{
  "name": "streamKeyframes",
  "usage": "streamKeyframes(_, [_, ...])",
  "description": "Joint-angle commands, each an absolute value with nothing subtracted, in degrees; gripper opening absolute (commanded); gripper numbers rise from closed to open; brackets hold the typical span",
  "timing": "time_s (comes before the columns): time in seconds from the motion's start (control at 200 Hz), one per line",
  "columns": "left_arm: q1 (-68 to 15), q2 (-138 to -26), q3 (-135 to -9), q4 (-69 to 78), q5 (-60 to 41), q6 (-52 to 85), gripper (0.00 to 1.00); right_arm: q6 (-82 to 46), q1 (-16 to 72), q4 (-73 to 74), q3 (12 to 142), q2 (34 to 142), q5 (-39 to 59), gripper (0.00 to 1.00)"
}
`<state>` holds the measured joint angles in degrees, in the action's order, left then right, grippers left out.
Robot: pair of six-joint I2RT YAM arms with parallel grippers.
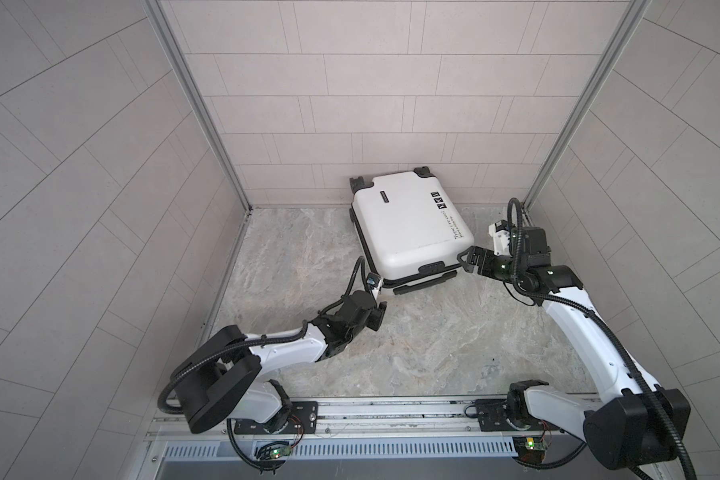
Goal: Pack the luggage
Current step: 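Grasp the zipper pull with the left gripper while the right holds the suitcase edge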
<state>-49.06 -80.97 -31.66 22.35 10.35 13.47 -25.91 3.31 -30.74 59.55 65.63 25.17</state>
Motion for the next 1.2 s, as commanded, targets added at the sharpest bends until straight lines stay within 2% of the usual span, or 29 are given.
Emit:
streamKeyframes(0.0, [-49.0,-83.4,-34.1,27.0,12.7,14.1,0.51,-26.2,2.9,-31.2,59.4,64.7,26.0,0.99])
streamKeyframes(0.32, [-44.3,-89.0,-33.9,35.7,6.2,19.2,0.44,-25.8,1.8,-31.6,59.2,64.2,27.0,1.0])
streamKeyframes(0.43, [-43.2,-89.6,-33.4,37.6,3.4,19.7,0.39,-25.7,1.5,-31.5,58.8,64.2,27.4,1.0])
streamKeyframes(0.726, [-41.0,-88.8,-32.1,40.6,-3.6,20.5,0.14,-26.1,1.5,-31.1,58.1,64.5,28.1,1.0])
streamKeyframes(0.831, [-40.4,-88.3,-31.4,40.6,-4.5,20.9,0.0,-26.5,1.4,-30.9,57.1,64.4,28.2,0.99])
streamKeyframes(0.926, [-39.9,-87.7,-30.8,40.9,-4.7,21.3,0.0,-27.2,1.5,-30.2,55.2,64.0,28.5,0.97])
streamKeyframes(1.056, [-39.5,-86.5,-29.9,40.6,-5.3,21.4,0.0,-28.3,1.5,-28.7,51.6,64.0,28.0,0.87])
streamKeyframes(1.196, [-39.2,-84.6,-29.1,39.0,-6.1,20.9,0.0,-29.7,-0.6,-26.6,49.9,65.1,26.9,0.85])
